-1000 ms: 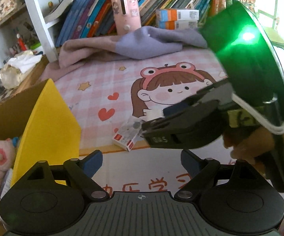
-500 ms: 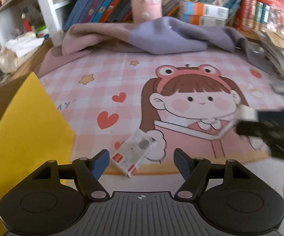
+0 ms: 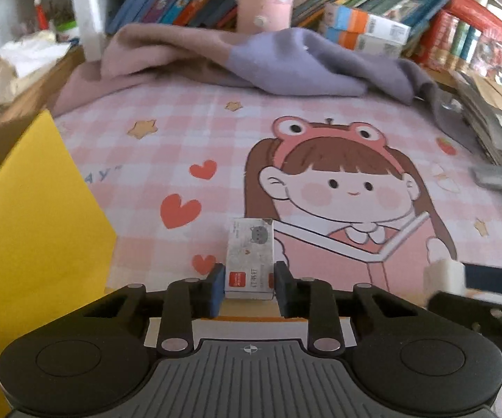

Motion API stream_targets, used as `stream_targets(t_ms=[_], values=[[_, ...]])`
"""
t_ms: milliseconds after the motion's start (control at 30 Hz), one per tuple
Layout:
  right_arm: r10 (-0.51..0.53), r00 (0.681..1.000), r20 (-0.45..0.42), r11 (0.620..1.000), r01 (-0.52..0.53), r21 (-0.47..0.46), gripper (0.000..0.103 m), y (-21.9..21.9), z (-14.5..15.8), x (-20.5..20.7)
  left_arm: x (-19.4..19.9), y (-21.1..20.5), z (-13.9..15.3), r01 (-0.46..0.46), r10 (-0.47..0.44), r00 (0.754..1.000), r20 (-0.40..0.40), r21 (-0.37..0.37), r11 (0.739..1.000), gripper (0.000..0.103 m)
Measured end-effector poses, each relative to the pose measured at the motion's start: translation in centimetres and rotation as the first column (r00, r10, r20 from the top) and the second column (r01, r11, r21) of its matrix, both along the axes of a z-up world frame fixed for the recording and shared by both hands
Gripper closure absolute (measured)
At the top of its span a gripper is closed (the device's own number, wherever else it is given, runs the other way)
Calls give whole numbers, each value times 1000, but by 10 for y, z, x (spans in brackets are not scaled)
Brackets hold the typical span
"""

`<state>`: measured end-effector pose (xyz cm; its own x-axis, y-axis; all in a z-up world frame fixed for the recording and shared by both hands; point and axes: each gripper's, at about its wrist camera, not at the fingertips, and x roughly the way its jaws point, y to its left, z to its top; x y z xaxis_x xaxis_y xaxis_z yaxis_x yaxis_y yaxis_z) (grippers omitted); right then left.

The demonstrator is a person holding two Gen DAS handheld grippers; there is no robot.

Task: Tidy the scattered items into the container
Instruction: 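Grasp the white charger with the right gripper while the left grasps the card box, then carry the card box and white charger together over the yellow box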

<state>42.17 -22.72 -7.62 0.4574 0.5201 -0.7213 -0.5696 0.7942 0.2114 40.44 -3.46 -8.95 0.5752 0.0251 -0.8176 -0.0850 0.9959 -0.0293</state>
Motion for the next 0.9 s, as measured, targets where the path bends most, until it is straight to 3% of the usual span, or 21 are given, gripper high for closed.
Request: stream_targets(t_ms=[333,500,633,900], values=[[-12,1000,-5,1000,12,-7,67,-1,-4,-6,-4,-10,-5,35,-35,999,-36,20,999,74],[-10,1000,4,1000,10,-18,67,-1,-6,-8,-2,-13,-8,11,-11,1000,-11,57,998,65],[-15,1000,-4,1000,15,-25,67,-3,-10,-10,-1,-16,-8,30,-30,999,10,56,998,75],[-36,999,6,999,36,-28,67,-11,-6,-18,-21,-22,14,73,-72,997,32,-33,997,75]])
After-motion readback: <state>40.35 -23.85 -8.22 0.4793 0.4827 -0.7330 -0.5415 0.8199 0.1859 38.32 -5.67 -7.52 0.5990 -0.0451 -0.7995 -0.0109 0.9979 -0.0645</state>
